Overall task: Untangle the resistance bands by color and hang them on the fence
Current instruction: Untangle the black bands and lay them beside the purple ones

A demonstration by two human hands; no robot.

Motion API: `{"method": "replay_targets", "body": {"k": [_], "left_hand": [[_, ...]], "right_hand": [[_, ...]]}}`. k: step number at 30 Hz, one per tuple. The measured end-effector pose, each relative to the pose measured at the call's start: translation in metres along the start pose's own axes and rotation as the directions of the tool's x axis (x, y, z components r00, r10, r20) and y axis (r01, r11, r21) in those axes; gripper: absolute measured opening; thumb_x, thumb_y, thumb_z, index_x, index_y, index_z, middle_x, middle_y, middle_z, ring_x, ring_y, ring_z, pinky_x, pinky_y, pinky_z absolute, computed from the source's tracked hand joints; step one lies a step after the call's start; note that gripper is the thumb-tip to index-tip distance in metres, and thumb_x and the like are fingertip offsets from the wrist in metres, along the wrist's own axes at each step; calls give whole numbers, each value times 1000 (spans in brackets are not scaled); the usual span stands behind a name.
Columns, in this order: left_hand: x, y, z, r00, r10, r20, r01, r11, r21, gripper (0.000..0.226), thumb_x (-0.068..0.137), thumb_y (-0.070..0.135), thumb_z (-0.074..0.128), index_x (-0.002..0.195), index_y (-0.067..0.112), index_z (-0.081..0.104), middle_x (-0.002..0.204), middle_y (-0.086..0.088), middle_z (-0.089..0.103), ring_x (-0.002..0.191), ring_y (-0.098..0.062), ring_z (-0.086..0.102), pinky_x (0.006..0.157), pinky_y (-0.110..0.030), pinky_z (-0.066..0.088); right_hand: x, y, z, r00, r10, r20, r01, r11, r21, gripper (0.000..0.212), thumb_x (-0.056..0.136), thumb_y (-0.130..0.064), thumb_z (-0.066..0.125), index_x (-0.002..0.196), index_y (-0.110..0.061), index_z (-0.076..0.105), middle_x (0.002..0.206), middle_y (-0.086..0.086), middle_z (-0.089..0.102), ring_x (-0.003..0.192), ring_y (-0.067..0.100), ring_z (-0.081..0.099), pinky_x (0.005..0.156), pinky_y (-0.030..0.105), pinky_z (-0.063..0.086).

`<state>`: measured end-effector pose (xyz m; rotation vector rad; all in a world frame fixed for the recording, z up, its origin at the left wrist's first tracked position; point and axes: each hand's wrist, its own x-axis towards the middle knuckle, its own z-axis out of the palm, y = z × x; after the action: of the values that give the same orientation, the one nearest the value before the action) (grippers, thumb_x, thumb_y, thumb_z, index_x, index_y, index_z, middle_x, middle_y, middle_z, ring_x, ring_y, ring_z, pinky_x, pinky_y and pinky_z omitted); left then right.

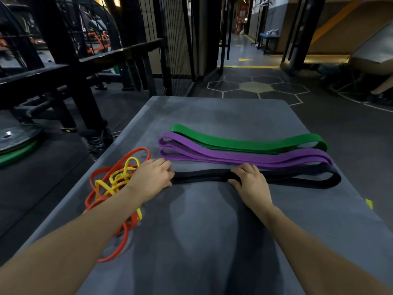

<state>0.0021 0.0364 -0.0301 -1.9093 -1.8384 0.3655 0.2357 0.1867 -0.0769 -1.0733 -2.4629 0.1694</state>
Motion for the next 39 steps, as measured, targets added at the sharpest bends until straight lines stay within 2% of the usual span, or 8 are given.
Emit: {"method": "replay_targets", "body": {"k": [5,9,13,17,21,25,33,39], "left_hand": [[11,12,-4,996,-51,79,50,999,20,33,25,22,88,46,21,63,50,1,55,42,-19,55,40,-20,37],[18,18,-2,997,-67,38,66,997,41,32,25,16,86,44,20,62,47,1,54,39,-20,53,39,-21,38],[25,18,4,997,-60,49,59,998,39,31,21,13,84,41,18,61,44,0,53,37,-20,51,39,-19,37],[36,9,0,996,-79,-44,79,997,-9,7,53,6,65,56,13,63,55,-5,59,43,-23,58,38,-20,39],[48,4,10,976,-174,129,179,983,-28,29,94,11,32,119,12,46,121,-6,52,114,-24,53,83,-32,42],[43,7,22,979,-163,122,173,982,-73,31,93,21,36,122,13,45,125,-7,49,117,-24,49,103,-34,34],[39,-1,14,987,-160,7,159,975,-158,47,77,28,68,119,14,52,108,-6,59,100,-23,59,75,-33,49],[33,-18,11,1000,-15,-27,10,987,-161,34,45,28,90,72,23,70,66,3,64,62,-17,66,44,-24,47]], "right_hand": [[10,8,-10,981,-93,170,118,983,-144,37,90,-30,56,123,-15,57,120,4,54,113,28,47,90,39,42],[10,8,-8,961,-256,103,276,901,-333,24,66,-21,81,82,-10,68,83,8,63,74,32,63,52,37,52],[13,11,-6,949,-305,81,310,855,-415,21,58,-14,80,75,-13,69,76,6,63,65,27,62,44,33,48],[20,-4,-20,963,-236,131,268,891,-365,19,67,-3,56,82,-7,66,82,10,61,75,32,62,43,33,40],[24,-3,-17,979,-189,77,204,928,-311,23,76,-3,51,94,-8,65,94,8,60,90,29,60,53,31,35],[18,12,-6,963,-263,59,268,906,-326,13,64,-13,63,76,-18,65,76,-1,58,65,21,58,44,26,40],[17,15,-1,952,-306,4,299,928,-220,14,72,-16,72,86,-14,68,80,1,57,69,23,57,48,25,39],[14,13,-1,972,-227,60,234,956,-179,19,80,-13,67,98,-11,67,89,6,62,80,30,60,58,34,48]]}}
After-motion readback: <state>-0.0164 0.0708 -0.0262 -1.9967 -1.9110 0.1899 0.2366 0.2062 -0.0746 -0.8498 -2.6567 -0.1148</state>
